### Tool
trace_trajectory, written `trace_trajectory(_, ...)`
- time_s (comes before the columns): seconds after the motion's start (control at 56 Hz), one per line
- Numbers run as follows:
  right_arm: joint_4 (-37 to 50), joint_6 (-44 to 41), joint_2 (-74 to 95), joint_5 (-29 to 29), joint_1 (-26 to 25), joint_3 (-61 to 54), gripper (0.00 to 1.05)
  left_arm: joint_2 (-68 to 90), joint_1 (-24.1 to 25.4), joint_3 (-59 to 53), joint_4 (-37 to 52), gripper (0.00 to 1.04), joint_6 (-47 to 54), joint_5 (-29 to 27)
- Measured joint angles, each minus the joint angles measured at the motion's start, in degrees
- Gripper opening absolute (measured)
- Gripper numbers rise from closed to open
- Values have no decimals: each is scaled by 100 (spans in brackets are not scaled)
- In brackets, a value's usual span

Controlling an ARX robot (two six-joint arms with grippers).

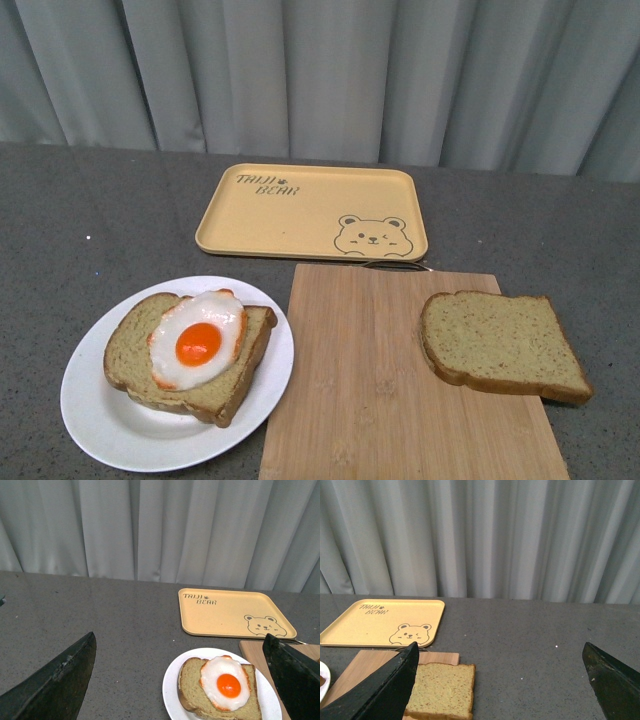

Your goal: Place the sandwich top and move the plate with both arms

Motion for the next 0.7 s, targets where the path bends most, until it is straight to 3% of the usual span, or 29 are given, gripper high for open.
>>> trace_trajectory(0.696, 0, 0, 0, 0, 0, 0, 95, 0, 0, 0, 0, 98, 0, 0)
